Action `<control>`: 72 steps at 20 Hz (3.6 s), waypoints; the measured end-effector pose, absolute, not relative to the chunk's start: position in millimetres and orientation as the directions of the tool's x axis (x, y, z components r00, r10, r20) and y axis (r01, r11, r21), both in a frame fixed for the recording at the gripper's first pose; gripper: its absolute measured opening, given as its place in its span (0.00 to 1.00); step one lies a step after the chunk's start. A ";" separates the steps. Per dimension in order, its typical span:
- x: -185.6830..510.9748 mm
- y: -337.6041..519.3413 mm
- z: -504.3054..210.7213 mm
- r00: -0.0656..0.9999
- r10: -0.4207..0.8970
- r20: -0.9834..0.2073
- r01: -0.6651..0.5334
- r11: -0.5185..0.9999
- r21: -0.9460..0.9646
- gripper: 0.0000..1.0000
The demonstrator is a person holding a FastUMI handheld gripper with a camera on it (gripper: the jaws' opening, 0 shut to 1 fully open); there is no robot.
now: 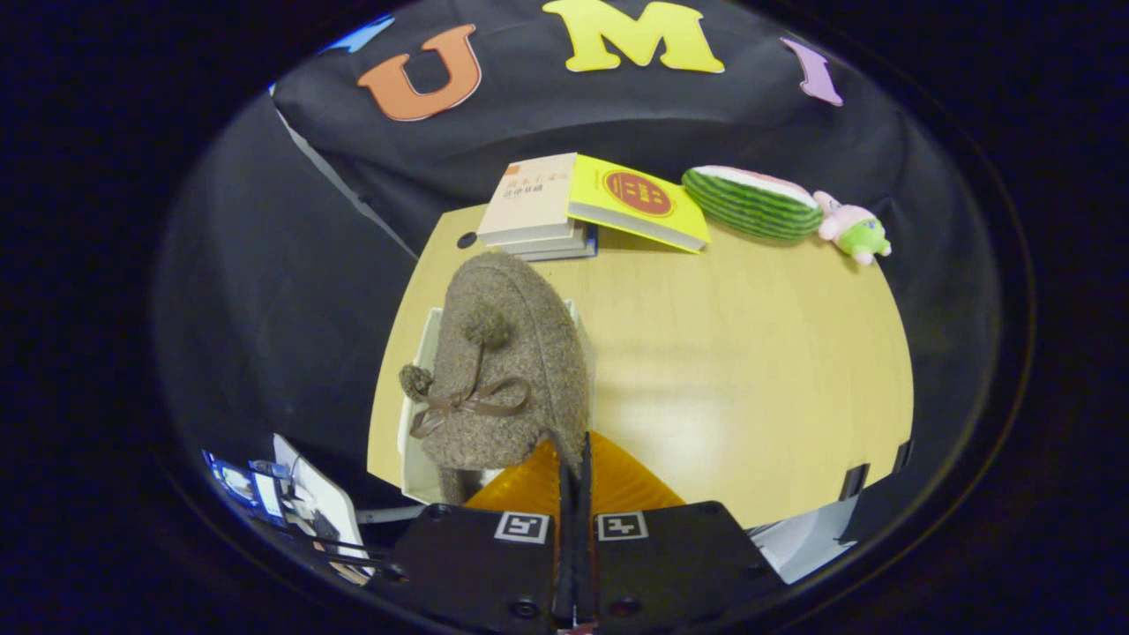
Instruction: Open the storage box then place both shoes into the box .Put the left shoe in first, then the right shoe, with the right side of both shoes facing outward in a uniform manner.
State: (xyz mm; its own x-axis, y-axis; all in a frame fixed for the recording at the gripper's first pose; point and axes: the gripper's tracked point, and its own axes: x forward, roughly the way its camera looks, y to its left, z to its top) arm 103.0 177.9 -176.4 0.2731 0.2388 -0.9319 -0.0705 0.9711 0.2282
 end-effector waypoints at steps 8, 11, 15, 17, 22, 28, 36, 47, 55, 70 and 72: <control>100.7 213.5 -224.9 0.283 0.222 -0.933 -0.003 0.973 0.230 0.07; 98.0 216.4 -229.7 0.304 0.211 -0.929 0.019 0.974 0.227 0.07; 92.9 219.5 -235.8 0.321 0.240 -0.916 0.074 0.958 0.277 0.07; 93.4 216.9 -240.6 0.325 0.233 -0.917 0.090 0.957 0.275 0.07; 91.8 218.6 -246.6 0.347 0.234 -0.908 0.067 0.960 0.272 0.07; 89.1 220.6 -223.5 0.424 0.254 -0.869 -0.010 0.961 0.275 0.36; 105.6 190.0 -139.9 0.660 0.162 -0.734 -0.083 0.986 0.144 0.68; 79.8 122.4 -17.8 0.897 0.096 -0.432 -0.072 0.995 0.072 1.00; 48.8 50.8 34.3 0.968 0.031 -0.250 -0.007 0.995 0.095 1.00; -5.3 70.8 17.6 0.976 0.118 -0.183 -0.108 0.992 0.065 1.00; -7.2 71.0 11.5 0.978 0.107 -0.179 -0.102 0.994 0.040 1.00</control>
